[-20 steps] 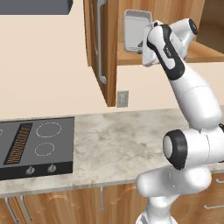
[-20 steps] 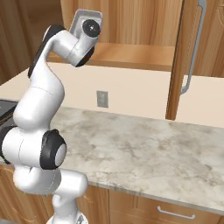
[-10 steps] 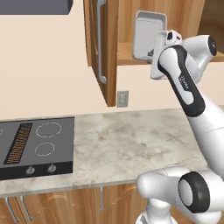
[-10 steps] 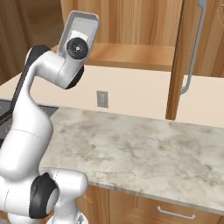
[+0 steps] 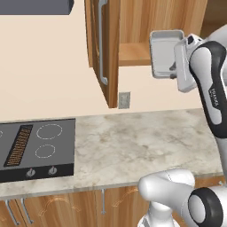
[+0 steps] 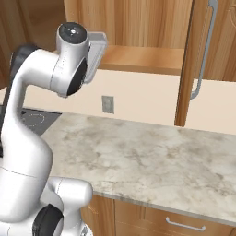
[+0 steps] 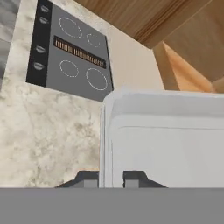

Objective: Retrieve the tupperware and aluminum foil from the cabinet and place them on the dining counter near the plate with shrimp and kebab skewer to prepare for storing leftovers.

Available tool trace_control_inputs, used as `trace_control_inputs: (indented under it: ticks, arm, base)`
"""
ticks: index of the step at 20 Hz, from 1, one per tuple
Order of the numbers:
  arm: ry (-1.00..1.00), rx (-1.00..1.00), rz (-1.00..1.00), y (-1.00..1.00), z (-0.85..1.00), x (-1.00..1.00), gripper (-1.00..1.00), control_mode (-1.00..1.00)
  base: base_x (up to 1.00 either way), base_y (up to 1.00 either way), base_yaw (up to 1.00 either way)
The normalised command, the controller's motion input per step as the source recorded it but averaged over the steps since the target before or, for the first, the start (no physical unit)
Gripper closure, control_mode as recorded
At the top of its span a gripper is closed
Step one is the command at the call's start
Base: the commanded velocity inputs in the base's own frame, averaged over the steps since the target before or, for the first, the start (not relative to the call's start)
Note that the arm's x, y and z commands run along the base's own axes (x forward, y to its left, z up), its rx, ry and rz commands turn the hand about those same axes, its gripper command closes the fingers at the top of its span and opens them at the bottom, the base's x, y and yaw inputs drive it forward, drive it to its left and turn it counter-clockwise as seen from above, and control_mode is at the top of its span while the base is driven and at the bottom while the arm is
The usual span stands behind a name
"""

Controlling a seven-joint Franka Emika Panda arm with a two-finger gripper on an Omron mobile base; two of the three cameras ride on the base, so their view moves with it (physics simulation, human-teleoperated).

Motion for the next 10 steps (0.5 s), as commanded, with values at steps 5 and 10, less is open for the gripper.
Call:
trace_control_inputs:
  ticks: [5, 10]
  arm:
    - [0.26, -0.17, 0.04, 0.00, -0.52, -0.90, 1.00, -1.00]
    - [0.00, 0.00, 0.00, 0.00, 0.00, 0.00, 1.00, 1.00]
  base:
    - [0.00, 0.00, 0.00]
    - [-0.98, -0.15, 0.07]
